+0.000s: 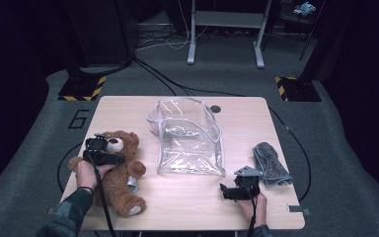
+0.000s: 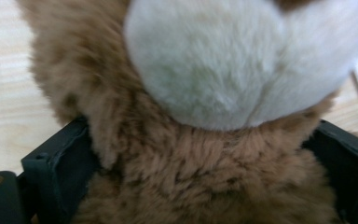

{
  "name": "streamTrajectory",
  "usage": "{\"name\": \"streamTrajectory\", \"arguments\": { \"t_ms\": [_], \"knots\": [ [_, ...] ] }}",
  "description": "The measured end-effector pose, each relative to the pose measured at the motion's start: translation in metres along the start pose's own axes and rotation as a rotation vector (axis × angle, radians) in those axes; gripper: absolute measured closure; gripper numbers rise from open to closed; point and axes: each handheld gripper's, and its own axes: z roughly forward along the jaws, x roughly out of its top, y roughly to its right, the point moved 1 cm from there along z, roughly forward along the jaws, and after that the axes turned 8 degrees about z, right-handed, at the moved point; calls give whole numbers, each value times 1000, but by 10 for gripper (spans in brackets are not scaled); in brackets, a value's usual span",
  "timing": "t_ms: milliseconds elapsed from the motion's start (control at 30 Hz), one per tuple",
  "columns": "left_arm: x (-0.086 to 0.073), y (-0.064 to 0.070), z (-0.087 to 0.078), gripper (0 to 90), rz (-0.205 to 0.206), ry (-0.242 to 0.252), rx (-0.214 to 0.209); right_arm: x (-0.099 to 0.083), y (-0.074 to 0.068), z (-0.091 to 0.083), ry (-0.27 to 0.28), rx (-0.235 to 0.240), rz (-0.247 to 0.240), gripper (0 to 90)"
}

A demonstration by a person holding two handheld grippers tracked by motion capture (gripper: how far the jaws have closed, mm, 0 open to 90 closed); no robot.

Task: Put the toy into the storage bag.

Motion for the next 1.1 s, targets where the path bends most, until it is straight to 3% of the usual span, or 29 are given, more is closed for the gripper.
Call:
{"name": "streamTrajectory", "arguments": {
  "t_ms": [100, 267, 400, 567, 633, 833, 867, 900, 1000, 1100],
  "knots": [
    [-4, -4, 2, 60, -12, 21, -9, 0, -1, 0, 2, -2, 15, 65],
    [-5, -5, 8, 86, -20, -20, -40, 0, -1, 1, 4, -8, 12, 66],
    [-6, -5, 10, 159, -21, -6, -53, 0, 0, 0, 1, 2, 22, 66],
    [-10, -5, 6, 289, -15, 30, -53, 1, 0, -1, -5, -2, 26, 66],
    [-10, -5, 4, 317, 5, 29, -52, 0, 1, 0, 4, 10, 29, 67],
    [-10, -6, -3, 359, 2, 52, -67, 1, 1, -1, -4, 7, 26, 66],
    [-10, -5, -5, 368, -16, 52, -71, 0, 1, 0, 5, 12, 27, 67],
    [-11, -6, -6, 374, 4, 58, -69, 1, 1, 0, 4, 13, 28, 66],
    [-11, -5, -11, 396, -12, 75, -67, 0, 1, -1, 2, 12, 34, 67],
    [-11, -4, -16, 416, 2, 89, -63, 1, 2, -1, 3, 13, 31, 67]
  ]
}}
